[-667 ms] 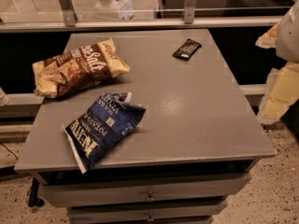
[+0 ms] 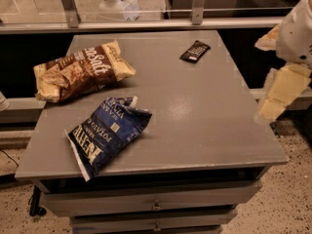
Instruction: Pick brown chip bag
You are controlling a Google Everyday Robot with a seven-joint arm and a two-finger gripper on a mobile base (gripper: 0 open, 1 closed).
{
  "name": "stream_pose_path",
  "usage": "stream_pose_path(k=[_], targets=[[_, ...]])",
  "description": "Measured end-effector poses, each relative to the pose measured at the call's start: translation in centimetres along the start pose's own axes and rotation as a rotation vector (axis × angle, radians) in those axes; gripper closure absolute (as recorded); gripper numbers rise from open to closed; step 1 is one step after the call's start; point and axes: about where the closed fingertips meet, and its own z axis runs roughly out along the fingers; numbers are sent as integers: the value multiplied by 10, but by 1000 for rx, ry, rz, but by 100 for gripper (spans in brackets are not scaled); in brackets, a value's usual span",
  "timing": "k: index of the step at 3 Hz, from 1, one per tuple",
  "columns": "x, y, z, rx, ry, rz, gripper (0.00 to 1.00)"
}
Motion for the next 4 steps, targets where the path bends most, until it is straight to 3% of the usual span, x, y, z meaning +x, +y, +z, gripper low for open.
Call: stream_pose_path(k=[1, 3, 4], targets=[[-44, -30, 32, -28, -151, 30, 0], [-157, -105, 83, -38, -440, 85, 0], [-221, -123, 103, -54, -555, 98, 0]])
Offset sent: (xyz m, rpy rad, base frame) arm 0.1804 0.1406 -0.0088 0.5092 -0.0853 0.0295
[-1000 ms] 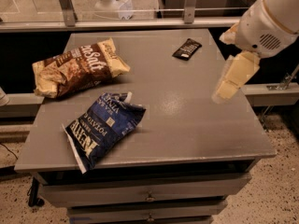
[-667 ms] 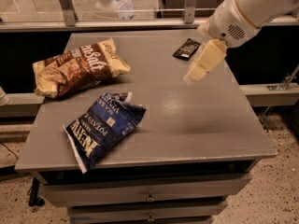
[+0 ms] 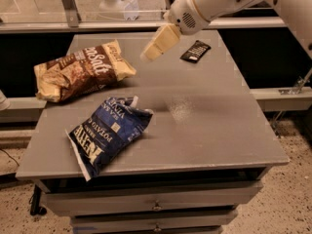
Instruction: Pick brown chip bag
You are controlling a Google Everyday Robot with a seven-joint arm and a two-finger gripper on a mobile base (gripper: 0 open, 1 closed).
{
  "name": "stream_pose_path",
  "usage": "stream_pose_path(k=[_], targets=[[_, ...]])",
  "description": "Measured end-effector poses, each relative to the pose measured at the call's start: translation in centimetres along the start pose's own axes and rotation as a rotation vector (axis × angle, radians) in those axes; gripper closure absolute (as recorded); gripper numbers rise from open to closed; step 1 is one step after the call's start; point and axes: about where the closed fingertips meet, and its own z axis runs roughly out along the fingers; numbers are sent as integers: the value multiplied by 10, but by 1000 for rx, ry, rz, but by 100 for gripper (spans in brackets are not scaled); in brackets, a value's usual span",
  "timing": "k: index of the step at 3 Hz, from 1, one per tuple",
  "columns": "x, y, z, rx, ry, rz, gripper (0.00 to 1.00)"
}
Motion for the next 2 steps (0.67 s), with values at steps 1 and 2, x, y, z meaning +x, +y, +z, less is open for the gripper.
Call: stream_pose_path(k=[1, 2], targets=[[-35, 2, 35, -2, -75, 0, 0], [-61, 17, 70, 1, -106, -30, 0]])
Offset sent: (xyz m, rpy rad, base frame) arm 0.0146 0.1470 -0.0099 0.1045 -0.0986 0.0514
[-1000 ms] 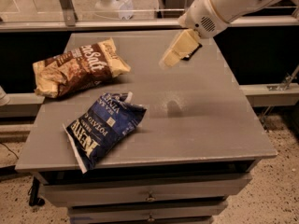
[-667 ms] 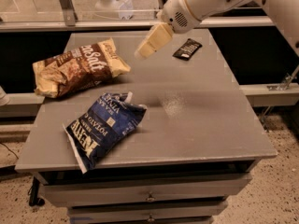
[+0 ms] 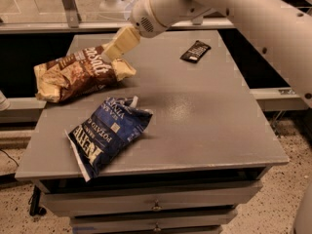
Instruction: Pick brown chip bag
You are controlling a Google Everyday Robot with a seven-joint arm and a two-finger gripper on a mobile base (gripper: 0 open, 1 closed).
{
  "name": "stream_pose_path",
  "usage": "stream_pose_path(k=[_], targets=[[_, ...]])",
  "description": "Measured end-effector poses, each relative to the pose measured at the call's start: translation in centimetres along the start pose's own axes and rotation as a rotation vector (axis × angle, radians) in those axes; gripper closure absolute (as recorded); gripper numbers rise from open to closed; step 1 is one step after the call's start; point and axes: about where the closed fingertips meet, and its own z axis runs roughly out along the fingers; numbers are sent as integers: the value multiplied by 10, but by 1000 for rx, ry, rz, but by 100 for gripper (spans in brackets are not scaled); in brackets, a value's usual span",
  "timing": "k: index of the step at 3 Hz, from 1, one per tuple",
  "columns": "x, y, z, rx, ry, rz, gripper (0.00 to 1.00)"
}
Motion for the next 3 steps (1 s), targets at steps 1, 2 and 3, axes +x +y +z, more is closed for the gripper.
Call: stream_pose_path(k=[1, 2, 3], targets=[[-10, 19, 31, -10, -1, -33, 0], [-12, 42, 59, -35, 11, -61, 0], [-9, 57, 79, -52, 25, -70, 0]])
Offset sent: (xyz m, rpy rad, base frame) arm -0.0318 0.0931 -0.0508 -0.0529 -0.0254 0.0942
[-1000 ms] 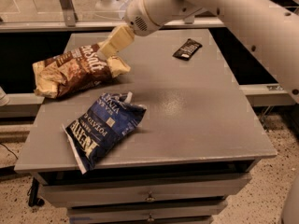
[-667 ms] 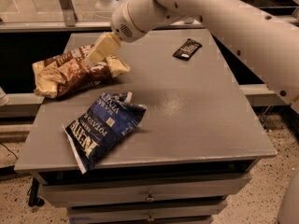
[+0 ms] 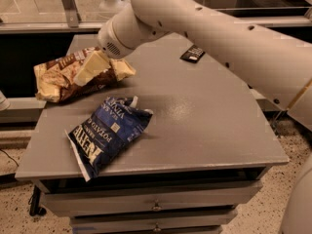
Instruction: Pick brown chip bag
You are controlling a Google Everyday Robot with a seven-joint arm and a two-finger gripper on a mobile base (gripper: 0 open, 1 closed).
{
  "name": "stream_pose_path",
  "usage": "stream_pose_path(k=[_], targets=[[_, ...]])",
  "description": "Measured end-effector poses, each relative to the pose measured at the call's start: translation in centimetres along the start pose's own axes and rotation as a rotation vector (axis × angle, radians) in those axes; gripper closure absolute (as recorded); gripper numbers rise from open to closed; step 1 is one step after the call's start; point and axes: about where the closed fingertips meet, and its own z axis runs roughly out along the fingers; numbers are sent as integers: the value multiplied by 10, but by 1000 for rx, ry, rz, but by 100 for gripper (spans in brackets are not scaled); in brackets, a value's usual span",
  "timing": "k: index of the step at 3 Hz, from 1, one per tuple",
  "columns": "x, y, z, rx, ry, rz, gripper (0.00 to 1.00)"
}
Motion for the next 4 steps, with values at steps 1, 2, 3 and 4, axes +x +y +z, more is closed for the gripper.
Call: stream_pose_path(k=[1, 2, 3, 4], targets=[[6, 8, 20, -14, 16, 1, 0], [14, 12, 37, -23, 31, 11, 0], [15, 16, 49, -30, 29, 16, 18], [16, 17, 54, -32, 27, 18, 41]])
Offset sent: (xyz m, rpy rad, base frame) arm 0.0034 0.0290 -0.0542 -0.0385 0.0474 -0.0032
